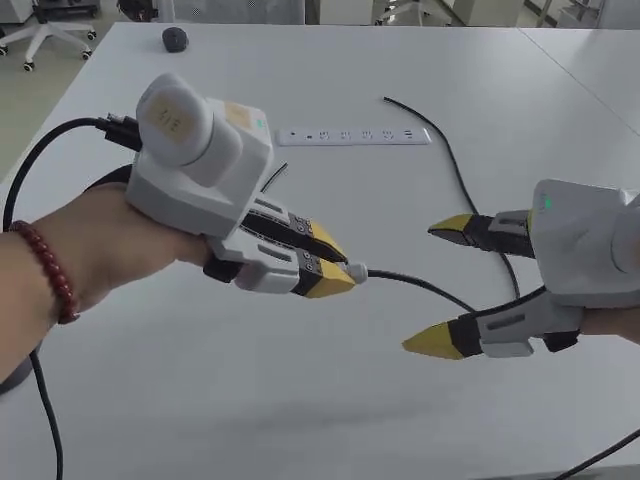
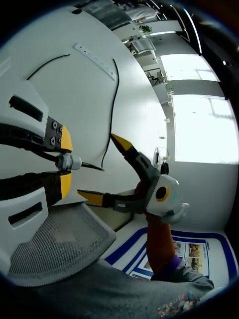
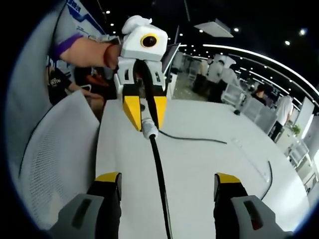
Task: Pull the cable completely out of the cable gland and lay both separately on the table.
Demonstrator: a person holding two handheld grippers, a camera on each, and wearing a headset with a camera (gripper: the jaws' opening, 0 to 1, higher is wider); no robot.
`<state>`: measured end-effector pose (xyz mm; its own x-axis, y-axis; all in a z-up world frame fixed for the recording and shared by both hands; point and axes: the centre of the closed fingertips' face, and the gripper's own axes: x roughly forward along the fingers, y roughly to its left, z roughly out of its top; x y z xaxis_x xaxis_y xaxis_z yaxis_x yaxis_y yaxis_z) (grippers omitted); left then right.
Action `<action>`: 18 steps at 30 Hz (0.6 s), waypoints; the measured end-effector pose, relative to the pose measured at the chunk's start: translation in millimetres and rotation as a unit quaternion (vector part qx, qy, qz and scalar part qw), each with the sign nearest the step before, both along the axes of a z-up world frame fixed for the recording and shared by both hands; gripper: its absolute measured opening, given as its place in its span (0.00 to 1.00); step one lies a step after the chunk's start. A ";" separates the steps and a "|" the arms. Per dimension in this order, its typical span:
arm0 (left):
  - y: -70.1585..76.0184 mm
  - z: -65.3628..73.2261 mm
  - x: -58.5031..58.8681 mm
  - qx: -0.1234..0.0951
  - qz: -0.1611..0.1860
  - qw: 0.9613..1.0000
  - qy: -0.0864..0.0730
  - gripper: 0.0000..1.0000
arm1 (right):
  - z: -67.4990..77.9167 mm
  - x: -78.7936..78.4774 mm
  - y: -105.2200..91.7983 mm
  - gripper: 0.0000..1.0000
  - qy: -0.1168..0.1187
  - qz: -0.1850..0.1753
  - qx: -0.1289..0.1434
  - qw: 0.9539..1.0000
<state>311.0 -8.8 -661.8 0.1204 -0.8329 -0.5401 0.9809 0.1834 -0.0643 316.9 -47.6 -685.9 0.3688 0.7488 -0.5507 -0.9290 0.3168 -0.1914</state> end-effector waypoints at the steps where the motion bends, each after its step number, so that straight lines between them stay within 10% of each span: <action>1: 0.1 0.0 0.3 0.000 0.001 1.000 0.000 0.15 | 1.8 -0.7 1.4 0.73 -0.001 0.002 -0.001 1.000; 18: -3.3 -0.8 -2.1 0.000 -0.005 1.000 -0.002 0.15 | 21.3 -14.5 27.9 0.15 -0.010 0.057 -0.016 0.998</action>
